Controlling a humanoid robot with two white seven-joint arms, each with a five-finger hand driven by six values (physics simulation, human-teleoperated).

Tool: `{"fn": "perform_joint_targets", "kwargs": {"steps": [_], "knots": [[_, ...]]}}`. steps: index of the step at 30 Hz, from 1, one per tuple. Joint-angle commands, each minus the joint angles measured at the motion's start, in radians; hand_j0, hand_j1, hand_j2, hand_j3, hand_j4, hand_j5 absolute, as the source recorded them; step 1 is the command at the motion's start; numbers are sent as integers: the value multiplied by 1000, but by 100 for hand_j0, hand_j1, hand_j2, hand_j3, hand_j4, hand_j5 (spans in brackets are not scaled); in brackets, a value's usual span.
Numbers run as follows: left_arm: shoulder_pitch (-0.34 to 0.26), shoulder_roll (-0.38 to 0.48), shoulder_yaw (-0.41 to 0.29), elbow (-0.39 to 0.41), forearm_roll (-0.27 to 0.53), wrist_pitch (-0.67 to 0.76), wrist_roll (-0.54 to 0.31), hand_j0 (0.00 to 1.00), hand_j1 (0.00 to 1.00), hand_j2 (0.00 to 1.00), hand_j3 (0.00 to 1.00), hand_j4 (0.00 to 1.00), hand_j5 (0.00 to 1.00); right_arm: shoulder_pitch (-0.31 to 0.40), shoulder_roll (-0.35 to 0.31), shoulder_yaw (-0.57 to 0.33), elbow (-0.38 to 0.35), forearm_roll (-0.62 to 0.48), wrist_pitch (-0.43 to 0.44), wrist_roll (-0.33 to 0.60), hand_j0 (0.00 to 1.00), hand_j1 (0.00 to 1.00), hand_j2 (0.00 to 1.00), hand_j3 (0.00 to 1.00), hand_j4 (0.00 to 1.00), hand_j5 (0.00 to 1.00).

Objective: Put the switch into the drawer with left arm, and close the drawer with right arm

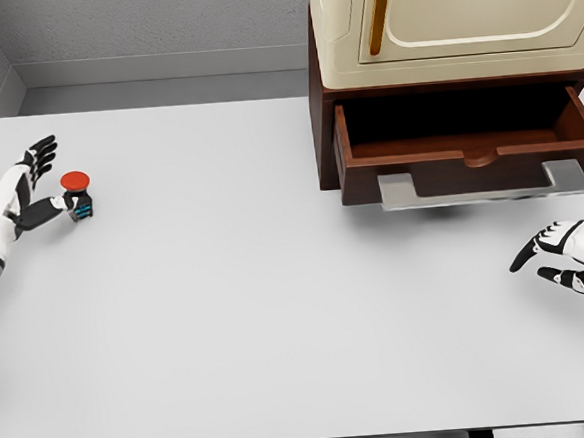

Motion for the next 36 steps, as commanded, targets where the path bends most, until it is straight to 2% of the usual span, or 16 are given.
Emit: {"fn": "perform_joint_targets", "kwargs": {"steps": [1,23,36], "knots": [[0,-1,-5,8,-75,-2,14,96,96,96,96,96,96,0,-2,0,0,-7,1,0,54,54,54,54,54,54],[34,12,-5,-4,-72,-65,14,99,99,99,99,99,99,0,0,0,1,-7,1,-2,55,55,55,55,55,55],[34,12,-1,-29,-64,-92,13,99,99,99,99,99,99,-2,0,0,1,-7,1,-2,55,55,55,55,55,55]]}}
